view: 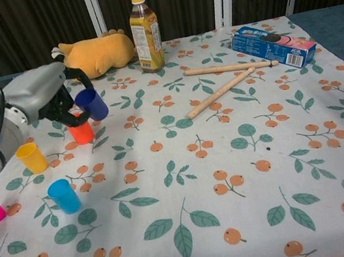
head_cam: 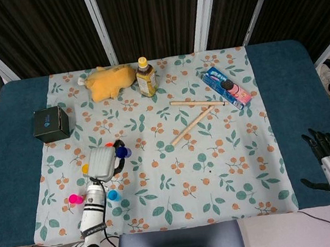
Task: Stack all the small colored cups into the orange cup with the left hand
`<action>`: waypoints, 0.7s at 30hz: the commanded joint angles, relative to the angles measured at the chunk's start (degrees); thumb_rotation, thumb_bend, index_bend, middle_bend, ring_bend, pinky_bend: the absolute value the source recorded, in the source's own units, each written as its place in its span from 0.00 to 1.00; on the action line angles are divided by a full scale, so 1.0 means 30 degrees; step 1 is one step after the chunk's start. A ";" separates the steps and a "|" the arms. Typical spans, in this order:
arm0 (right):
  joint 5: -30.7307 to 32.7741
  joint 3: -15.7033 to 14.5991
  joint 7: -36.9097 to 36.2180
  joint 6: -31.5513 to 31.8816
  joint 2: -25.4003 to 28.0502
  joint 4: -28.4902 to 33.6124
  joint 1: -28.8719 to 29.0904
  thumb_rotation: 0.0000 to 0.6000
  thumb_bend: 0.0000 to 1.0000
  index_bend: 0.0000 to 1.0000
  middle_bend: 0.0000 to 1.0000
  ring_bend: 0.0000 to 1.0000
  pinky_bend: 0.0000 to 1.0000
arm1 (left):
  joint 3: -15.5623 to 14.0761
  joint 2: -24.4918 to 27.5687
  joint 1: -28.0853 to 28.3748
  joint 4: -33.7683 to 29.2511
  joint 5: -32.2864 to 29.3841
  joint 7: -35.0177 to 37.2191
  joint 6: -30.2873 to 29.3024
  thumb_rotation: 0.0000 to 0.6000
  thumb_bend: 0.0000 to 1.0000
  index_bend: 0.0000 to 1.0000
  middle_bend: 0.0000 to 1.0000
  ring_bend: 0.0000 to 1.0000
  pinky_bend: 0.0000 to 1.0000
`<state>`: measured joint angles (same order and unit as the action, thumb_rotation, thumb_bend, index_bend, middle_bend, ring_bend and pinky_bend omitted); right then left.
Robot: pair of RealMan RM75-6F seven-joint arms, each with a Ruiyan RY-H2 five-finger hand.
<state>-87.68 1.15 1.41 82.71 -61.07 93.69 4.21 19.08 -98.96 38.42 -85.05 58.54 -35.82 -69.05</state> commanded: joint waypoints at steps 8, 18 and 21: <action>-0.0085 -0.0059 -0.0243 -0.0004 0.0159 0.0051 -0.0029 1.00 0.14 0.00 0.00 0.00 0.00 | 0.0647 -0.0486 0.1094 0.2931 -0.1446 -0.0380 0.0420 1.00 0.37 0.60 1.00 1.00 1.00; -0.0181 -0.0191 -0.0436 -0.0288 0.0315 0.0127 0.0054 1.00 0.14 0.00 0.00 0.00 0.00 | 0.0125 -0.0237 0.1131 0.3352 -0.1932 -0.0606 0.0754 1.00 0.37 0.60 1.00 1.00 1.00; -0.0185 -0.0210 -0.0430 -0.0337 0.0316 0.0137 0.0069 1.00 0.14 0.00 0.00 0.00 0.00 | 0.0050 -0.0184 0.1111 0.3306 -0.1945 -0.0613 0.0746 1.00 0.37 0.60 1.00 1.00 1.00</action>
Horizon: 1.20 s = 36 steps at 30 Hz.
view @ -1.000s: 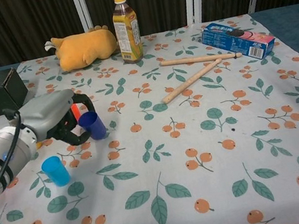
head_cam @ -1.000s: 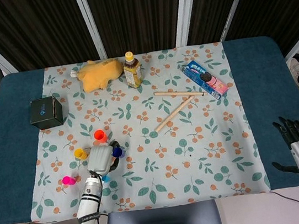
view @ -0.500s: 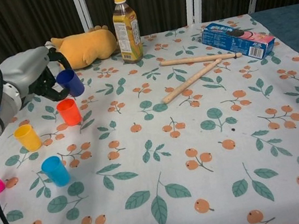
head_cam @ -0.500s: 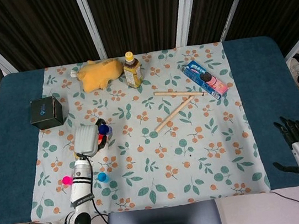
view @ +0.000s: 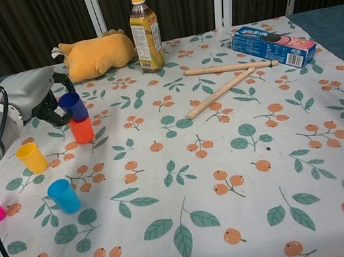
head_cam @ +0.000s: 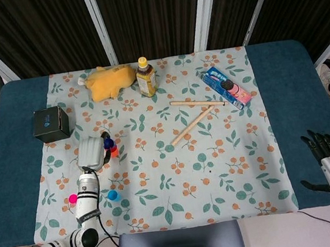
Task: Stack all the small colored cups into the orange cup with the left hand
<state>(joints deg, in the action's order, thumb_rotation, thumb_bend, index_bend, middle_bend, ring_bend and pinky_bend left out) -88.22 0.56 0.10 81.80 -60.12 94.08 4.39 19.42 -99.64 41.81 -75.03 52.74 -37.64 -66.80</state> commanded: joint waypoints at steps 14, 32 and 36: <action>-0.0133 -0.0136 0.0146 -0.0172 -0.0038 0.0098 0.0061 1.00 0.14 0.00 0.00 0.00 0.00 | -0.1133 0.1348 -0.0385 -0.1954 -0.1036 -0.0800 0.0490 1.00 0.37 0.00 1.00 1.00 1.00; -0.0452 -0.0339 0.0391 -0.0329 -0.0184 0.0227 0.0155 1.00 0.14 0.00 0.00 0.00 0.00 | -0.3108 0.5152 -0.2130 -0.5519 -0.0802 0.0399 0.0433 1.00 0.37 0.27 1.00 1.00 1.00; -0.0451 -0.0344 0.0416 -0.0337 -0.0195 0.0244 0.0164 1.00 0.14 0.00 0.00 0.00 0.00 | -0.3294 0.4962 -0.2136 -0.4801 -0.0912 0.0645 0.0674 1.00 0.37 0.28 1.00 1.00 1.00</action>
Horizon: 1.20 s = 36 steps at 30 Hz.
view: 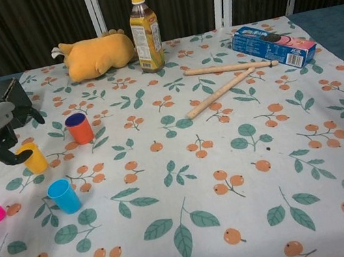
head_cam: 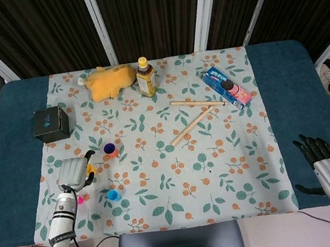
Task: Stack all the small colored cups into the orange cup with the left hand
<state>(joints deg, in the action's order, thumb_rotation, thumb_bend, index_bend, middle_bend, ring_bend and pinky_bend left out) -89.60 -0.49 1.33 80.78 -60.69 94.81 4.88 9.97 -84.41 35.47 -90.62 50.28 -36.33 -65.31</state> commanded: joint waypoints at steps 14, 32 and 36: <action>0.0163 0.0038 0.0241 -0.0082 -0.0089 0.0002 0.0040 1.00 0.14 0.00 0.00 0.00 0.00 | -0.0483 -0.0490 -0.0034 0.1467 0.0038 0.0539 0.0396 1.00 0.37 0.39 1.00 1.00 1.00; 0.0213 0.0013 0.0407 -0.0115 -0.0075 0.0082 0.0044 1.00 0.14 0.00 0.00 0.00 0.00 | 0.1141 -0.0961 0.0118 0.1554 0.1825 0.3132 -0.1084 1.00 0.36 0.54 1.00 1.00 1.00; 0.0202 -0.0011 0.0436 -0.0154 -0.0072 0.0090 0.0056 1.00 0.14 0.00 0.00 0.00 0.00 | 0.1908 -0.1839 0.0528 0.1670 0.2593 0.3757 -0.1855 1.00 0.36 0.55 1.00 1.00 1.00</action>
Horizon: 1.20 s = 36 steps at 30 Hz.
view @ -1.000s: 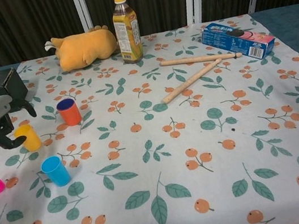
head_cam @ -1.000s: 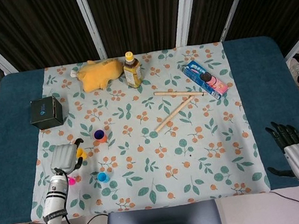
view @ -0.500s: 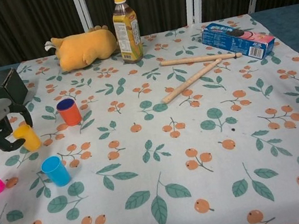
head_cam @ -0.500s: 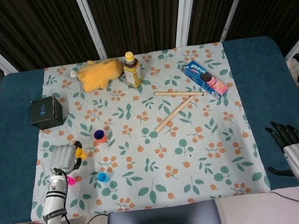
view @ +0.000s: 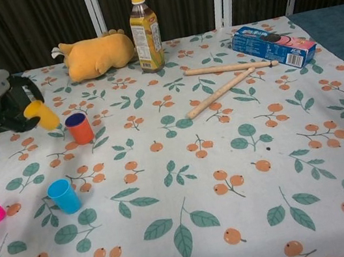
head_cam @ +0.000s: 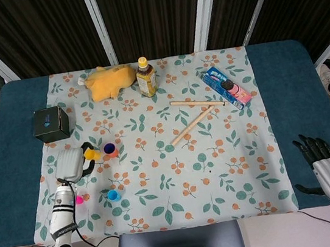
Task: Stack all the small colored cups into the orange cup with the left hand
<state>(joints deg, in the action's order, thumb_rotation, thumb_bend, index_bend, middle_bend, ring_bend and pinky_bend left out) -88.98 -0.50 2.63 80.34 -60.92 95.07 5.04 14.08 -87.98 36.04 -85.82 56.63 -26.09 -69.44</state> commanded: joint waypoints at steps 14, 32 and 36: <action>0.0090 0.0058 -0.0594 -0.0022 0.0280 -0.0009 0.0027 1.00 0.14 0.00 0.00 0.00 0.00 | 0.0999 -0.3330 0.1622 0.2282 -0.0251 -0.1361 -0.0354 1.00 0.36 0.55 1.00 1.00 1.00; -0.0023 -0.0044 -0.0643 -0.0084 0.0332 0.0071 0.0035 1.00 0.14 0.00 0.00 0.00 0.00 | 0.0483 -0.2700 0.1360 0.1948 -0.1002 -0.1620 0.1032 1.00 0.37 0.00 1.00 1.00 1.00; -0.0050 -0.0076 -0.0569 -0.0159 0.0292 0.0047 0.0066 1.00 0.14 0.00 0.00 0.00 0.00 | -0.0215 -0.1559 0.0793 -0.0155 0.0133 -0.1252 0.0624 1.00 0.37 0.00 1.00 1.00 1.00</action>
<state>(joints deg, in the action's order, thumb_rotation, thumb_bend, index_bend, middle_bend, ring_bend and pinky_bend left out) -89.12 -0.72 0.90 79.88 -60.02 95.23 5.22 14.76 -94.75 39.52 -83.01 55.08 -30.56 -66.87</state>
